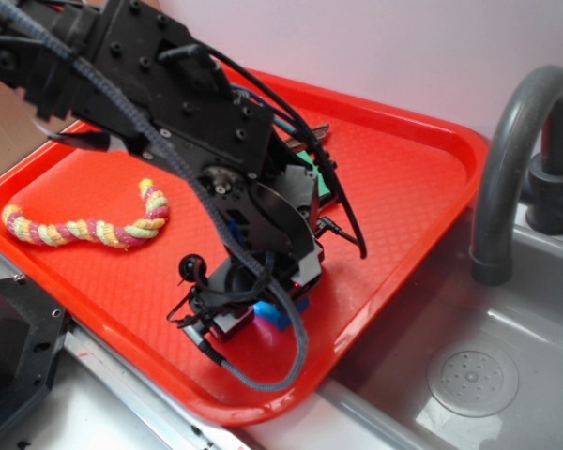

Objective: Grab the blue block.

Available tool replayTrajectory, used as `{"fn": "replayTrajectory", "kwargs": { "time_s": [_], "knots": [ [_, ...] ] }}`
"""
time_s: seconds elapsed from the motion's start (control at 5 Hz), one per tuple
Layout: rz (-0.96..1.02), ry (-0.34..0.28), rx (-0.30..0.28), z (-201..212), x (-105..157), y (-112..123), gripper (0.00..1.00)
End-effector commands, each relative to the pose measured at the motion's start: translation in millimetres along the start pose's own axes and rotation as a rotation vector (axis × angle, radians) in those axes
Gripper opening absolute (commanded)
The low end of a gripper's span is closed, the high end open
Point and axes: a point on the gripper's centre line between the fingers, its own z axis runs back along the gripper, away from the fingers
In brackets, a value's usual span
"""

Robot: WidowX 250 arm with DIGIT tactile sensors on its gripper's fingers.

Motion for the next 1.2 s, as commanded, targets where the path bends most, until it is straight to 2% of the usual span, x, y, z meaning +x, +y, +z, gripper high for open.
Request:
{"fn": "replayTrajectory", "kwargs": {
  "time_s": [0.0,0.2,0.4,0.6,0.8,1.0],
  "knots": [
    [0.543,-0.146,0.019,73,-58,32,0.0],
    [0.798,-0.199,0.005,116,-86,37,0.0],
    [1.056,-0.289,-0.015,145,-122,20,0.0],
    [1.311,-0.36,-0.128,162,-155,11,0.0],
    [1.564,-0.409,-0.115,173,-166,3,0.0],
    [1.726,-0.369,-0.093,167,-146,13,0.0]
  ]
}}
